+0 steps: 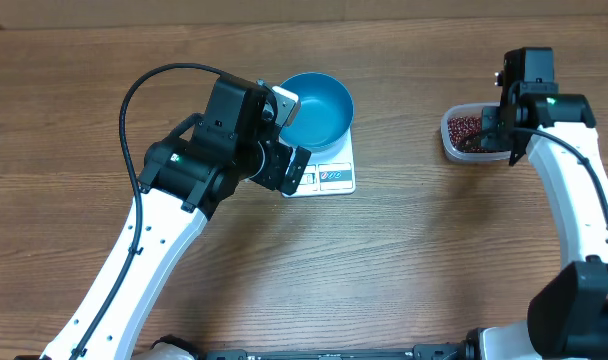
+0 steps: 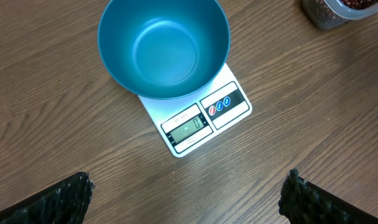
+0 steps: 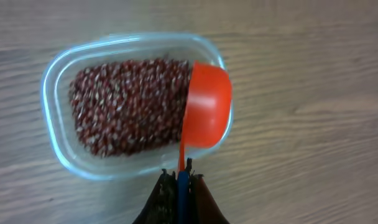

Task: Scoop item into bowl and weigh 150g on scale
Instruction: 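Lower the red scoop into the bean container with the right gripper, then drag the scoop through the beans to fill it, right gripper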

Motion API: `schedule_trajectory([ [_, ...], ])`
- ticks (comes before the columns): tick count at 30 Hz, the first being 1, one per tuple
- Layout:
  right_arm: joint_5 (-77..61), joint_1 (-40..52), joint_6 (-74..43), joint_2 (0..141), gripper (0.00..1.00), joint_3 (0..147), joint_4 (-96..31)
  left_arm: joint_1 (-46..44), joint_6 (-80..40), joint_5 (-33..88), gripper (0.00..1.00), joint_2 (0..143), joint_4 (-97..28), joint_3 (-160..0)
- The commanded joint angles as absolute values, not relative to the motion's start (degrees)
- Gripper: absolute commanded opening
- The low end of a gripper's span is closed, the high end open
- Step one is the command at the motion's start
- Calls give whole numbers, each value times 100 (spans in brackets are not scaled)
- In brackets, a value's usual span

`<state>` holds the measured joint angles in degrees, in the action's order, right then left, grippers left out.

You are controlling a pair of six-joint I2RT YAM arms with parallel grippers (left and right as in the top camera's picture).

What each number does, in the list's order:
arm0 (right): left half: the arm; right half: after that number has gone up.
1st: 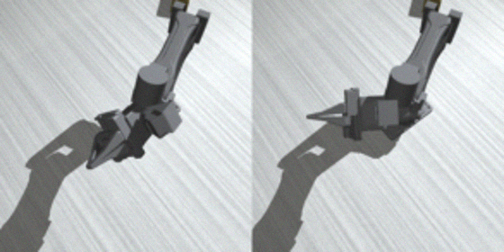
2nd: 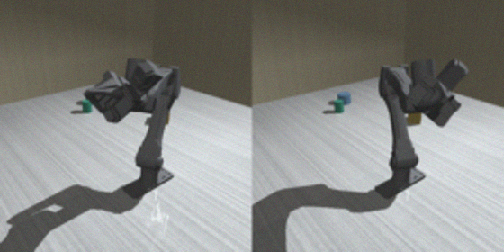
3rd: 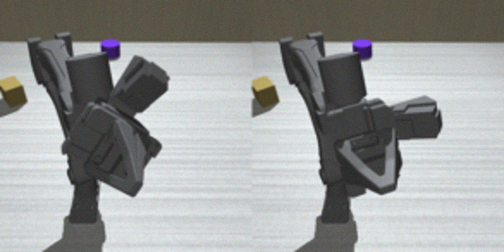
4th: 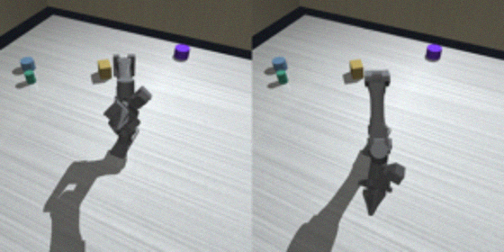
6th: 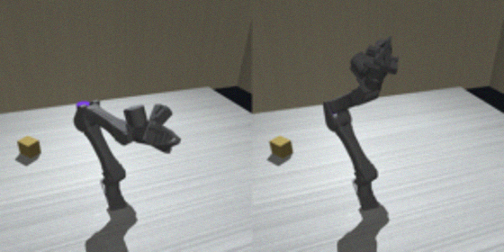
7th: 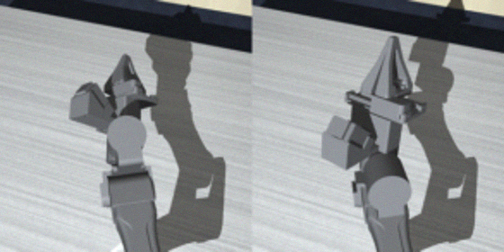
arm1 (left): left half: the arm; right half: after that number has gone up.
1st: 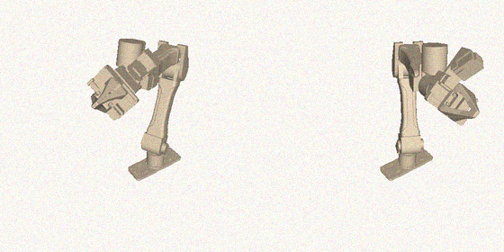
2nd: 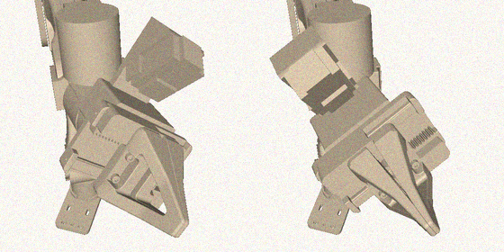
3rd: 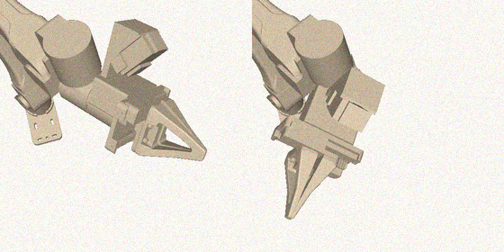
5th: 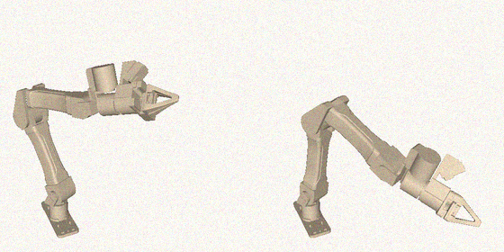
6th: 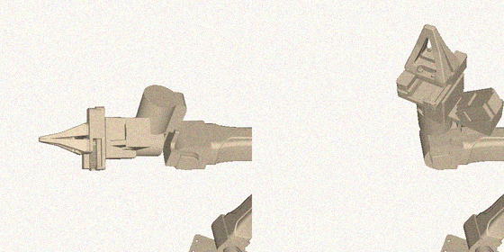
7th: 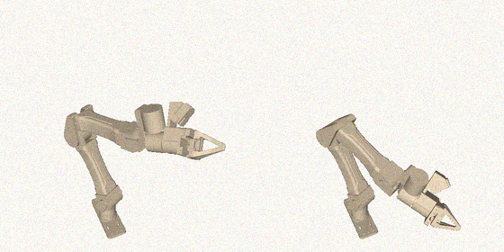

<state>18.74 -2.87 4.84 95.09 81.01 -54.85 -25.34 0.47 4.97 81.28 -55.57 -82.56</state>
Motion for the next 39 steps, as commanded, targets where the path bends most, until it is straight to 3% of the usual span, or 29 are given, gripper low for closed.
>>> schedule_trajectory([
  [1, 2143, -285, 976, 9609, 3, 8289, -5269, -2506, 174, 578, 100, 8165, -5548, -8302],
  [15, 1675, -285, 1984, 10300, 3, 8289, -5273, -2506, 174, 578, 100, 8165, -5548, -8302],
  [23, 666, -287, 2132, 10300, 3, 8289, -5356, -2506, 174, 578, 100, 8165, -5548, -8302],
  [39, 128, -287, 2106, 10455, 3, 8093, -5221, -2506, 174, 580, 100, 8165, -5548, -8302],
])
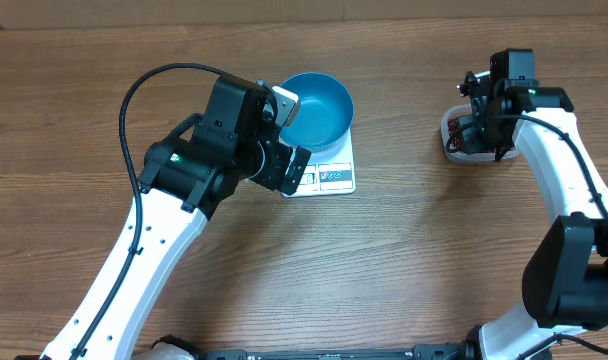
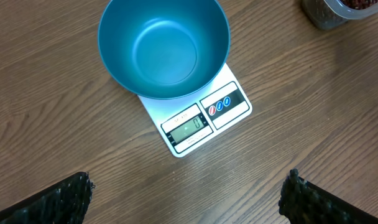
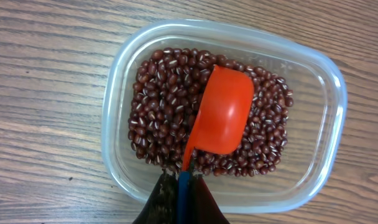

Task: Scoop item into bowl and weigh 150g on scale
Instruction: 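Drag the scoop through the beans to fill it, right gripper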

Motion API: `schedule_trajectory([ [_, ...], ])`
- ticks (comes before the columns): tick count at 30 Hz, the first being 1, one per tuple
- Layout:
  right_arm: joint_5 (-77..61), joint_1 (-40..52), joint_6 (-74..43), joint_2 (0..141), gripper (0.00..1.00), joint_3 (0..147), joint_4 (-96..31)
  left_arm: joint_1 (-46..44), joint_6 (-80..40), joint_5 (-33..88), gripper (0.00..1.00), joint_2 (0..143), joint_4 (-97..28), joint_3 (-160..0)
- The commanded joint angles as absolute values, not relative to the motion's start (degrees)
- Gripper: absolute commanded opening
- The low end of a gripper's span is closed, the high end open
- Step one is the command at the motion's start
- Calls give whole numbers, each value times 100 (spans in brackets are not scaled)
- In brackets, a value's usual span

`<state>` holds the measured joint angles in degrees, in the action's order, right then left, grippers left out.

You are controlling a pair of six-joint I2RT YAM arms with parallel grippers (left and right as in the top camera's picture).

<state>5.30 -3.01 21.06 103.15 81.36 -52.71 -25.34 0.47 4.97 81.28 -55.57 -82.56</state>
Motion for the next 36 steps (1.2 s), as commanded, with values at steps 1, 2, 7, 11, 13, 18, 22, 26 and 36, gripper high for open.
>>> schedule_trajectory([
  [1, 86, -287, 2104, 10488, 3, 8093, -5223, -2506, 174, 578, 100, 8165, -5548, -8302],
  [2, 25, -287, 2104, 10534, 3, 8093, -5225, -2506, 174, 578, 100, 8165, -5548, -8302],
  [7, -329, -392, 1776, 10637, 4, 8093, -5227, -2506, 174, 578, 100, 8165, -5548, -8302],
  [11, -681, -615, 1645, 10632, 4, 8097, -5260, -2506, 174, 580, 100, 8165, -5548, -8302],
  [13, -1046, -766, 1651, 10632, 4, 8097, -5315, -2506, 174, 578, 100, 8165, -5548, -8302],
  [18, -2040, -1260, 1678, 10632, 4, 8097, -5395, -2506, 174, 578, 100, 8165, -5548, -8302],
  [22, -2556, -1562, 1850, 10632, 4, 8097, -5496, -2506, 174, 578, 100, 8165, -5548, -8302],
  [26, -2875, -1747, 2018, 10632, 4, 8097, -5621, -2506, 174, 578, 100, 8165, -5548, -8302],
  [36, -3100, -1841, 2119, 10632, 4, 8095, -5686, -2506, 174, 580, 100, 8165, -5548, -8302],
])
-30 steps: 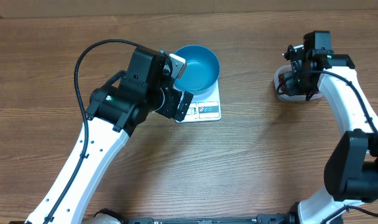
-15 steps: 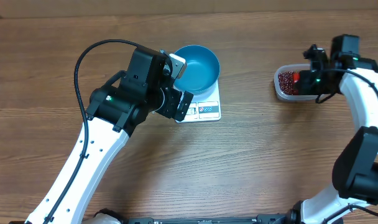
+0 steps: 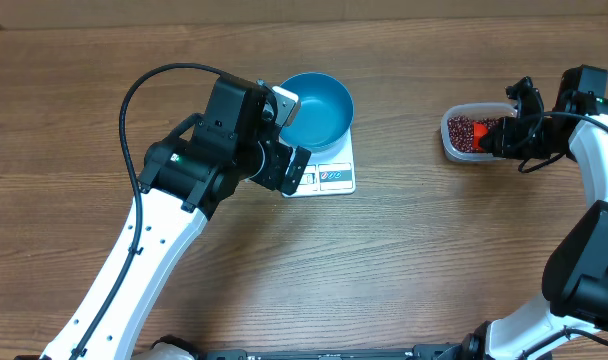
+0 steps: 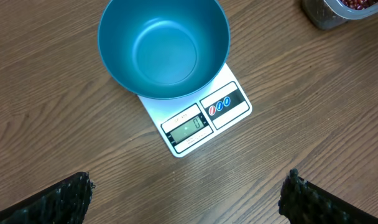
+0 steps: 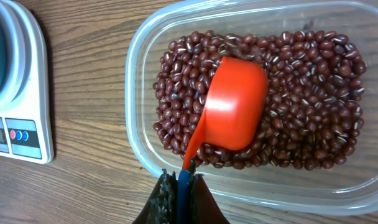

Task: Scoop item into bowl and weigh 150g on scale
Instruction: 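Drag the scoop through the beans to fill it, right gripper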

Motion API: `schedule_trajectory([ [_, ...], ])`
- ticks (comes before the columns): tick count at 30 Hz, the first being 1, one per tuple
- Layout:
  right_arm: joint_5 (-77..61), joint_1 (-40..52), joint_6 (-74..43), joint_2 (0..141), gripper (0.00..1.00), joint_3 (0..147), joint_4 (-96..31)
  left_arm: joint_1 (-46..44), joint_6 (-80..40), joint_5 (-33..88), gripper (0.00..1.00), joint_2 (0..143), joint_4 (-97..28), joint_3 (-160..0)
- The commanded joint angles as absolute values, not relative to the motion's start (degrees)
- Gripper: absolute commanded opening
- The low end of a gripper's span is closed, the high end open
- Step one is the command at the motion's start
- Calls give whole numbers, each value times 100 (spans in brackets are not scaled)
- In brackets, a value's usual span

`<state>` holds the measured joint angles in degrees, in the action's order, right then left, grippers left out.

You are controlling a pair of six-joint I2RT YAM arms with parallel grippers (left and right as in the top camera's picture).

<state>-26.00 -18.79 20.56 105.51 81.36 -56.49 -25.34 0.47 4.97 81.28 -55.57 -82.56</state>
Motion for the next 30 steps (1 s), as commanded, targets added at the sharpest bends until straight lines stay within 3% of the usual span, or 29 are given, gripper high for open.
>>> schedule_trajectory([
  [1, -3107, -1841, 2106, 10632, 4, 8095, -5666, -2506, 174, 580, 100, 8165, -5548, -8302],
  [30, -4077, -2349, 1957, 10687, 4, 8095, -5653, -2506, 174, 580, 100, 8165, -5548, -8302],
])
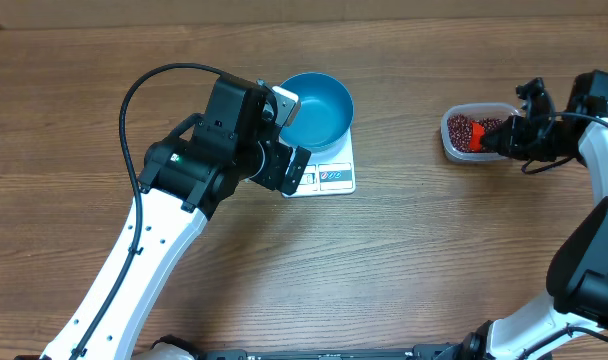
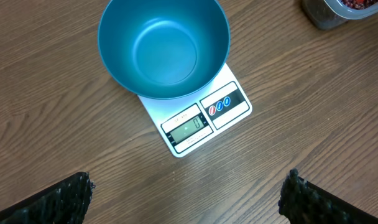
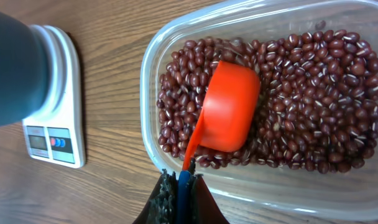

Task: Scoop item into bowl and weigh 150g on scale
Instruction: 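Drag the scoop through the beans to fill it, right gripper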

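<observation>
An empty blue bowl stands on the white scale, whose display reads 0. At the right a clear tub holds red beans. My right gripper is shut on the blue-and-orange handle of an orange scoop, whose cup lies back-up in the beans. My left gripper hangs open above the table, just in front of the scale, holding nothing.
Bare wooden table all round. In the right wrist view the bowl and the scale show to the left of the tub. The left arm reaches from the lower left; its black cable arcs above it.
The right wrist has turned a little, so bowl and scale show more in its view. The scoop sits slightly nearer the tub's left end. The left arm has not moved.
At first the scoop hung over the tub's right rim, high above it. Then it lay over the beans with the wrist at the tub's far side. Later the right arm had swung round to the tub's right, scoop in the beans, where it remains.
</observation>
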Motion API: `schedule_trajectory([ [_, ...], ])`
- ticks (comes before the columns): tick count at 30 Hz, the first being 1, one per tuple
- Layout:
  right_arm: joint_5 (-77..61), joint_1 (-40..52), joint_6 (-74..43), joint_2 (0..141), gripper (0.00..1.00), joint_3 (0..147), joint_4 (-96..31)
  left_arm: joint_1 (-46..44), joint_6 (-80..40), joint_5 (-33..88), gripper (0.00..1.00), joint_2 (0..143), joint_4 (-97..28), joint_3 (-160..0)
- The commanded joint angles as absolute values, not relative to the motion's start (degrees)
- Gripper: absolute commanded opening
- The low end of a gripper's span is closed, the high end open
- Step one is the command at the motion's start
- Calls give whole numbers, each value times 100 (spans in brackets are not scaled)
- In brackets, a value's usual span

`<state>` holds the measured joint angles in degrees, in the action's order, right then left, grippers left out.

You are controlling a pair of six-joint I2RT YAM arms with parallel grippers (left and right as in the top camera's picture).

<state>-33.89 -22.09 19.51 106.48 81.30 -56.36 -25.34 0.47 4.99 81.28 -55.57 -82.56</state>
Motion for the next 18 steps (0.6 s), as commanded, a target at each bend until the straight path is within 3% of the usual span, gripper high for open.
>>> schedule_trajectory([
  [1, -4099, -2399, 1957, 10687, 4, 8095, -5666, -2506, 174, 580, 100, 8165, -5548, -8302],
  [18, -4519, -3002, 1979, 10687, 4, 8031, -5695, -2506, 174, 580, 100, 8165, -5548, -8302],
])
